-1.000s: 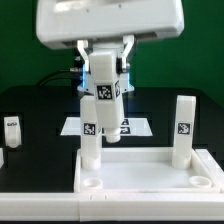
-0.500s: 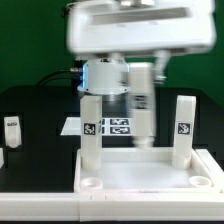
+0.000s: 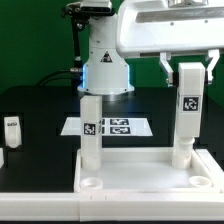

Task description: Assemble desk

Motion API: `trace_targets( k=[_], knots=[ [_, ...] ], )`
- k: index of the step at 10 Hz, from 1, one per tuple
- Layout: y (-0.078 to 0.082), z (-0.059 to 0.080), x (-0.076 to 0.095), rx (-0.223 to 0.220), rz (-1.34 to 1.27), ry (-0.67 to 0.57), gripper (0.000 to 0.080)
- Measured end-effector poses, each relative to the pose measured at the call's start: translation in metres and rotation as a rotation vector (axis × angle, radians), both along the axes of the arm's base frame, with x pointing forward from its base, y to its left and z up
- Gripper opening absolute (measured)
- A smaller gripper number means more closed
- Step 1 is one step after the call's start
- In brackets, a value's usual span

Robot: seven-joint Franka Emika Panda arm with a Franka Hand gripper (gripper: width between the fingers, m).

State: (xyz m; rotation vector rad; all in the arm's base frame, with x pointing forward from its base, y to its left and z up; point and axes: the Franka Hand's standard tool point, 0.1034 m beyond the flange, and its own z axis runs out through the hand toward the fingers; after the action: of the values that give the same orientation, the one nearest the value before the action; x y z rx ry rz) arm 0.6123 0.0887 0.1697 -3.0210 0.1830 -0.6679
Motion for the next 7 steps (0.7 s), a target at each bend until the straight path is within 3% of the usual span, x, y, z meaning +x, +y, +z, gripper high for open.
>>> trace_targets(
  k=[1, 4, 7],
  knots=[
    [0.000, -0.001, 0.000, -0.001, 0.001, 0.001, 0.0284],
    [0.018, -0.022, 0.014, -0.085, 0.109, -0.065, 0.0284],
    [0.017, -0.027, 0.011, -0.094, 0.117, -0.078, 0.0284]
  ],
)
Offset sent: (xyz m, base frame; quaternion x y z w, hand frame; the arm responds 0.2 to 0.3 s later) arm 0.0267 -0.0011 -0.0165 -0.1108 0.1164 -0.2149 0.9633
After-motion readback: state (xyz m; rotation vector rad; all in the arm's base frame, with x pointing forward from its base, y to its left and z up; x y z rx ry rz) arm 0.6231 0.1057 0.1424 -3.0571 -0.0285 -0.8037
